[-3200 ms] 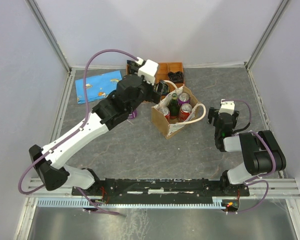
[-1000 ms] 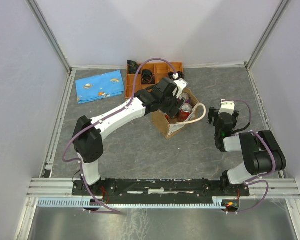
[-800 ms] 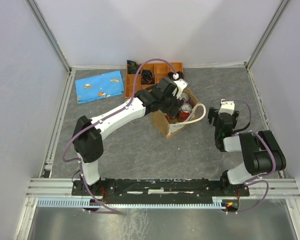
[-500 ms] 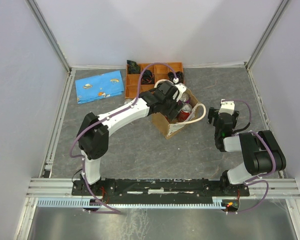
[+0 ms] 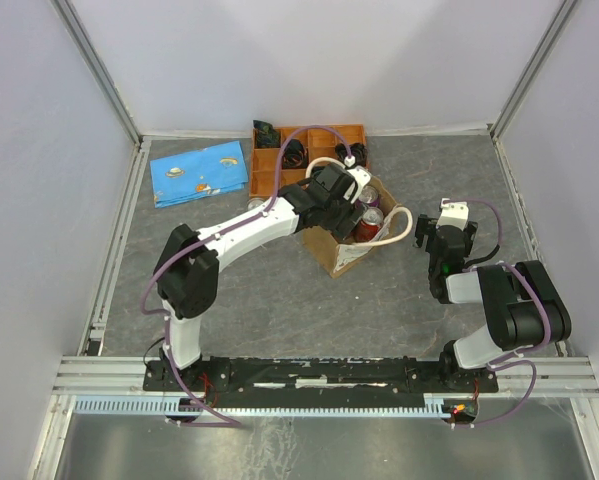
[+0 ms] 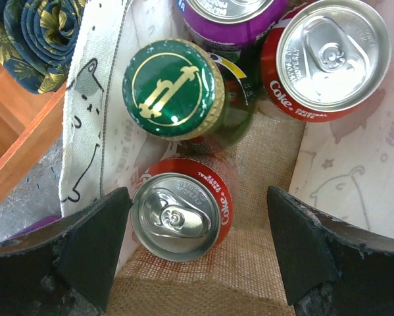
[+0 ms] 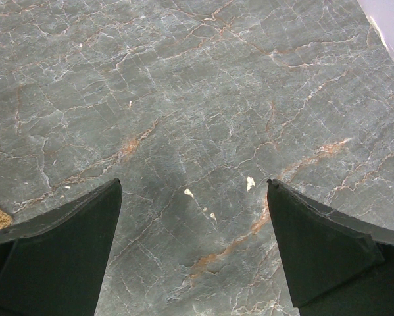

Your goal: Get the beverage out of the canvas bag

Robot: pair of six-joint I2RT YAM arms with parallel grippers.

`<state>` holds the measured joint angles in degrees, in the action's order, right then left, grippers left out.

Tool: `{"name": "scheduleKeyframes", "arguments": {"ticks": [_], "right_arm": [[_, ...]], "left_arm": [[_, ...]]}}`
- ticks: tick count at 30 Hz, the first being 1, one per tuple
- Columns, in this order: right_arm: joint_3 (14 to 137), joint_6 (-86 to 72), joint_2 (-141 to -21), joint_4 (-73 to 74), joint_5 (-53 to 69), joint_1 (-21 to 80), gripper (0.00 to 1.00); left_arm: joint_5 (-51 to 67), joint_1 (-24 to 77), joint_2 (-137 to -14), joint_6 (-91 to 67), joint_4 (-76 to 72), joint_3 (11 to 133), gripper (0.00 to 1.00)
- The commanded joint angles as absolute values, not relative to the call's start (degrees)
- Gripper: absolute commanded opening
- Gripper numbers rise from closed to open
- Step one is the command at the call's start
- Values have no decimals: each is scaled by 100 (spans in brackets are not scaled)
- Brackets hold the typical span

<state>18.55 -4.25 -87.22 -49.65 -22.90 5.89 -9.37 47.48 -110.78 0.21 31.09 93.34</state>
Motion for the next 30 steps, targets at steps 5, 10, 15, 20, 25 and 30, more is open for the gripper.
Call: {"name": "scheduleKeyframes", "arguments": {"ticks": [5, 10, 15, 20, 25, 30], "right_arm": [[2002, -457, -8666, -5146, -2254, 580, 99], [2003, -453, -8672, -5150, -2259, 572, 99], [2003, -450, -8668, -5151, -2259, 580, 99], [2003, -455, -8671, -5149, -2258, 572, 99], [1999, -455, -8669, -5151, -2259, 572, 99], [2004, -449, -8673, -5154, -2257, 579, 99]], "left_arm": [[-816, 4674, -11481, -245, 3199, 9227, 90], [-616, 4684, -11565, -348, 3169, 9108, 84], [-518, 4693, -11522, -374, 3090, 8988, 13], [-640, 4693, -11375, -333, 3100, 9026, 3], [-923, 4740, -11099, -220, 3208, 9275, 3], [-1222, 4807, -10707, -38, 3318, 9668, 3]]}}
